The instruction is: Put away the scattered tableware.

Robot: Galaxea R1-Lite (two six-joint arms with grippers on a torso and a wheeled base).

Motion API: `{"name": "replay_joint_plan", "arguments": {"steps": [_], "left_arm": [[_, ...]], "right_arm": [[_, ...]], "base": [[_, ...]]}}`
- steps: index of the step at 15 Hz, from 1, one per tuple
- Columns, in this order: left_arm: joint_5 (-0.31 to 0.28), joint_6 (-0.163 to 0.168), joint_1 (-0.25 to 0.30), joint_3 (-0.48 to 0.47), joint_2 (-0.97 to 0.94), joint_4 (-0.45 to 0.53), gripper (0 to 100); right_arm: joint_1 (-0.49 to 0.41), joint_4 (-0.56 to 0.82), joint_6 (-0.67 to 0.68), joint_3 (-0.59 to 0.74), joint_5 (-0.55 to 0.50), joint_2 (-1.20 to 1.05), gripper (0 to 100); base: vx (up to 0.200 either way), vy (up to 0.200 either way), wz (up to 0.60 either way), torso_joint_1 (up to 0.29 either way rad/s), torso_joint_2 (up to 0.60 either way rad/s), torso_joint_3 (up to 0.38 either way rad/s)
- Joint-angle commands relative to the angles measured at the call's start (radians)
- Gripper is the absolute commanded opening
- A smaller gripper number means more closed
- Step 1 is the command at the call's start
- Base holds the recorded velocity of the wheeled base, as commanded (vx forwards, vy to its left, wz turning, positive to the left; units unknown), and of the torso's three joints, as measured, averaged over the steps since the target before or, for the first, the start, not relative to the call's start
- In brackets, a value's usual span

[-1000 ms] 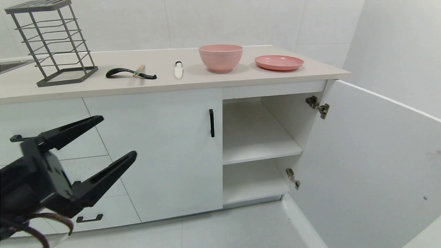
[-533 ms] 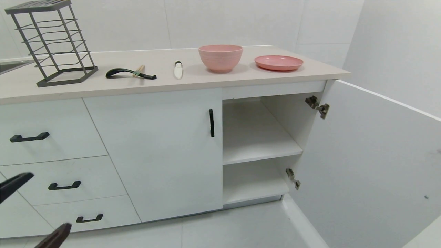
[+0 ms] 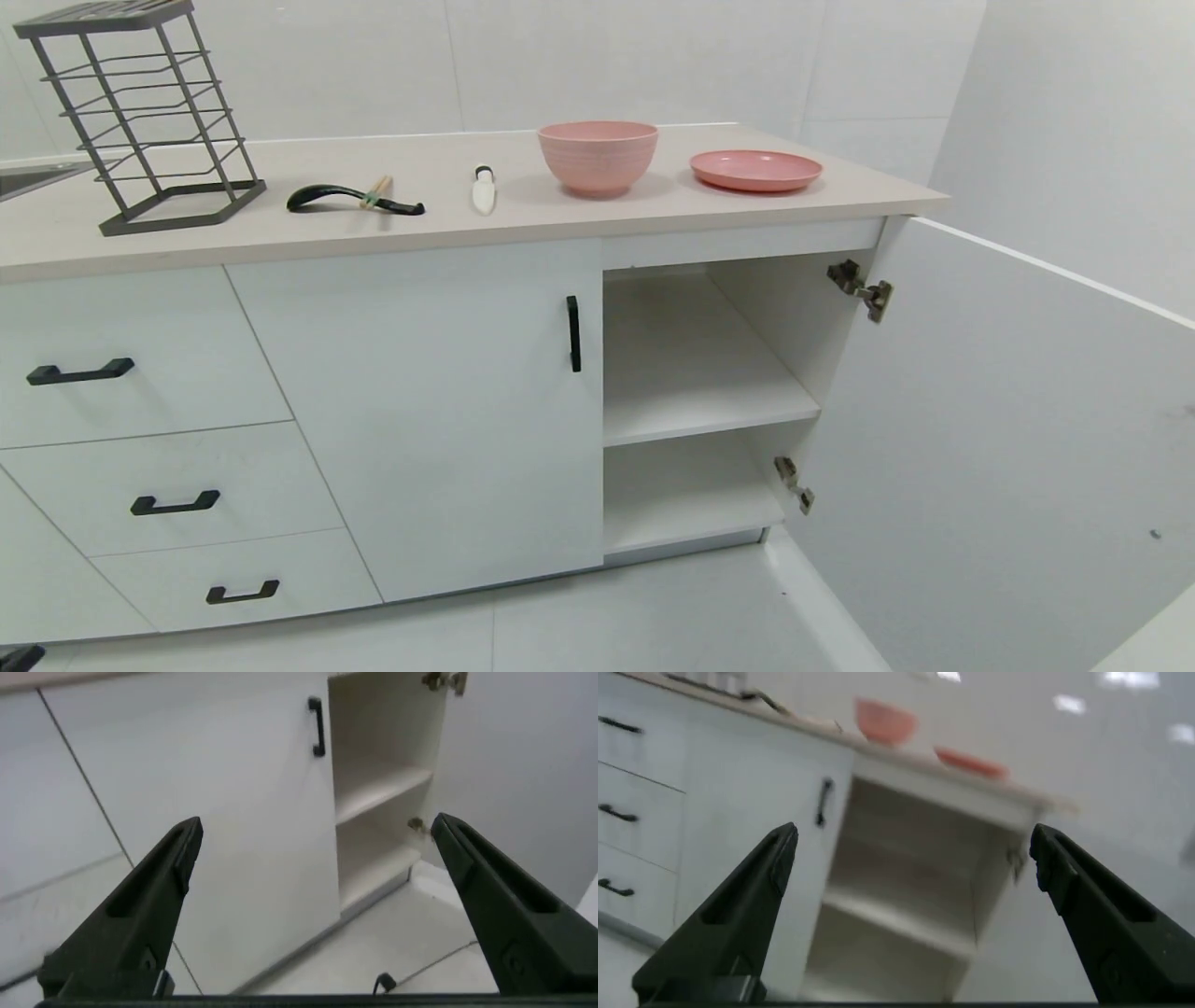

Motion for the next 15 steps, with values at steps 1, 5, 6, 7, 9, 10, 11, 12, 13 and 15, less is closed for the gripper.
{"name": "replay_joint_plan", "arguments": {"steps": [1, 5, 6, 7, 9, 10, 11, 12, 13, 15], "left_arm": [[0.045, 0.001, 0.004, 0.014, -0.019, 0.024, 100], [0.222, -0.019, 0.012, 0.014, -0.019, 0.177, 100], [0.240, -0.038, 0.015, 0.014, -0.019, 0.179, 100], [0.266, -0.047, 0.032, 0.014, -0.020, 0.179, 100], [0.266, -0.053, 0.093, 0.014, -0.070, 0.179, 100], [0.259, -0.068, 0.105, 0.014, -0.114, 0.177, 100], [0.257, -0.068, 0.105, 0.014, -0.114, 0.179, 100], [0.259, -0.070, 0.105, 0.014, -0.114, 0.179, 100], [0.259, -0.070, 0.105, 0.014, -0.114, 0.179, 100], [0.257, -0.065, 0.105, 0.014, -0.114, 0.179, 100]], "right_arm": [[0.000, 0.164, 0.006, 0.001, -0.125, -0.002, 100], [0.000, 0.215, 0.066, 0.001, -0.184, -0.002, 100], [0.000, 0.215, 0.069, 0.001, -0.222, -0.002, 100], [0.000, 0.246, 0.069, 0.001, -0.314, -0.002, 100], [0.000, 0.275, 0.084, -0.001, -0.375, -0.002, 100], [0.000, 0.276, 0.090, -0.001, -0.374, -0.002, 100], [0.000, 0.275, 0.092, -0.001, -0.374, -0.002, 100], [0.000, 0.276, 0.095, -0.001, -0.374, -0.002, 100], [0.000, 0.276, 0.099, -0.001, -0.374, -0.002, 100], [0.000, 0.276, 0.099, -0.001, -0.374, -0.002, 100]], "base": [[0.000, 0.000, 0.00, 0.000, 0.00, 0.000], [0.000, 0.000, 0.00, 0.000, 0.00, 0.000], [0.000, 0.000, 0.00, 0.000, 0.00, 0.000], [0.000, 0.000, 0.00, 0.000, 0.00, 0.000], [0.000, 0.000, 0.00, 0.000, 0.00, 0.000], [0.000, 0.000, 0.00, 0.000, 0.00, 0.000], [0.000, 0.000, 0.00, 0.000, 0.00, 0.000], [0.000, 0.000, 0.00, 0.000, 0.00, 0.000], [0.000, 0.000, 0.00, 0.000, 0.00, 0.000], [0.000, 0.000, 0.00, 0.000, 0.00, 0.000]]}}
